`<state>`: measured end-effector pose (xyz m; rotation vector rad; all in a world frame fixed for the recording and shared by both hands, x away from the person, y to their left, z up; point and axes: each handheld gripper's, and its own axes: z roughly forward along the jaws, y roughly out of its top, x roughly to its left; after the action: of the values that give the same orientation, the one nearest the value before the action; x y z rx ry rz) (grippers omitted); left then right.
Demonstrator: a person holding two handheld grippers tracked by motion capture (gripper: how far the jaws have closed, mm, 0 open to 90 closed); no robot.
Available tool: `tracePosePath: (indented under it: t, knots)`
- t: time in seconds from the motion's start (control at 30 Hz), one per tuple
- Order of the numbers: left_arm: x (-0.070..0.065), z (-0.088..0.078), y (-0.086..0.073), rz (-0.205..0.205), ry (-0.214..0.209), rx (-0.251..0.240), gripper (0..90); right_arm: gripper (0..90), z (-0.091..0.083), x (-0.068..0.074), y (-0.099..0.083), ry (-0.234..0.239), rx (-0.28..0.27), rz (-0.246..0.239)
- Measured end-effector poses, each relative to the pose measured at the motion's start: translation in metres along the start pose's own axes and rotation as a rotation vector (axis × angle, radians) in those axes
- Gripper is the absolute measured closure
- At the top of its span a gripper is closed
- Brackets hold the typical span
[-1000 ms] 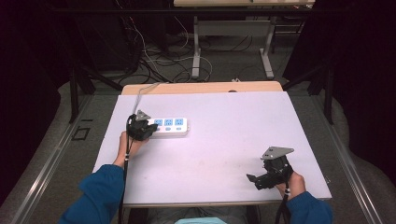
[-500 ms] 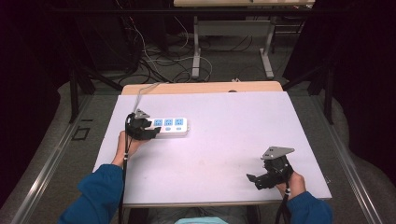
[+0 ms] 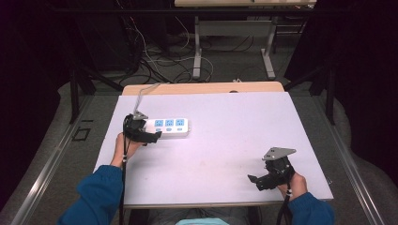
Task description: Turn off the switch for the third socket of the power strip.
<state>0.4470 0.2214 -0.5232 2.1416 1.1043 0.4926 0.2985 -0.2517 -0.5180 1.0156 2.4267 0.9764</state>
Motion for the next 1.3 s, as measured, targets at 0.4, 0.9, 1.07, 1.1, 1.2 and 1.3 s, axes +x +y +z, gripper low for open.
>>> tracePosePath:
  t: [0.4, 0.9, 1.07, 1.1, 1.2, 1.3]
  knots:
    - [0.0, -0.015, -0.007, 0.001, 0.002, 0.006, 0.4, 2.1, 0.0, 0.0, 0.0, -0.002, 0.001, 0.001]
    - [-0.015, -0.032, -0.014, 0.014, 0.008, 0.014, 0.4, 2.1, 0.0, 0.0, 0.0, 0.003, 0.009, 0.001]
    - [-0.018, -0.038, -0.021, 0.033, 0.003, 0.023, 0.4, 2.1, 0.0, 0.0, 0.0, -0.001, 0.005, 0.005]
    - [-0.019, -0.039, -0.023, 0.024, -0.001, 0.021, 0.4, 2.1, -0.001, 0.0, 0.001, 0.001, 0.02, 0.003]
    - [-0.022, -0.045, -0.026, 0.028, 0.004, 0.022, 0.3, 2.1, 0.0, 0.0, 0.0, 0.001, 0.015, 0.003]
    - [-0.024, -0.049, -0.03, 0.032, -0.004, 0.02, 0.4, 2.0, 0.0, 0.0, 0.0, 0.001, 0.015, 0.001]
